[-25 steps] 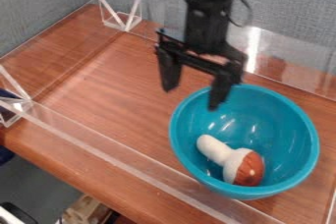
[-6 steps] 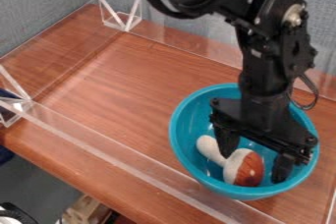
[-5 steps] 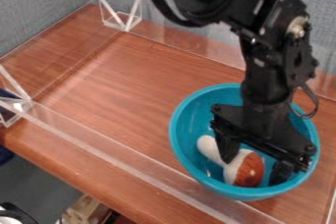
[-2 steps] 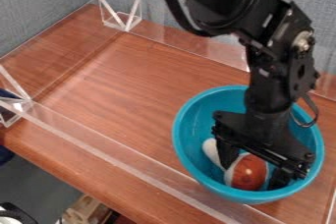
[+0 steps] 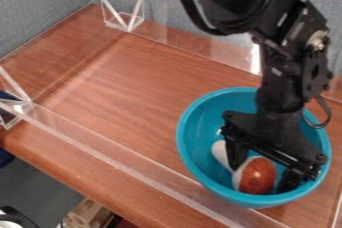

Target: Remove the mushroom from inside the blue bowl and put it on the table

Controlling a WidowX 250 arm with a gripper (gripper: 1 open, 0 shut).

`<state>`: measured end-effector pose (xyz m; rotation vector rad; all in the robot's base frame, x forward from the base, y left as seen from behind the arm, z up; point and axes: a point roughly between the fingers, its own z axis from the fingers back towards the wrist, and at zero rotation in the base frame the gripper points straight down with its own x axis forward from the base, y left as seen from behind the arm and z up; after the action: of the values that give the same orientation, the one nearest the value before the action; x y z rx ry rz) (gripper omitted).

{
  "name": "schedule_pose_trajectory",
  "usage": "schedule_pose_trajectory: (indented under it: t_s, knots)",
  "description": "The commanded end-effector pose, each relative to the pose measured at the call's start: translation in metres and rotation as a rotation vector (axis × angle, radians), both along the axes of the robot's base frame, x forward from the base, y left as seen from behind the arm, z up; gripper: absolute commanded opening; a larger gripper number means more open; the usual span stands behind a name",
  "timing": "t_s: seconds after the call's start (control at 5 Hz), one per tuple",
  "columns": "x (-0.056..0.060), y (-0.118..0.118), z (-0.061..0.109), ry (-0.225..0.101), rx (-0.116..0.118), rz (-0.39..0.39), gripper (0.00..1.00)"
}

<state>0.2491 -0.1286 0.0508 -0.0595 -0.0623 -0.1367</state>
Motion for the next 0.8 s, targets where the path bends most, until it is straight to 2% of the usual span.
schedule_pose_trajectory:
  t_s: [0.0,0.6]
  knots:
    - [0.0067,-0.0073,0.0087,-0.034,-0.009,-0.016,1.0]
    - [0.0104,-0.008,0.0088,-0.041,0.008,-0.013,1.0]
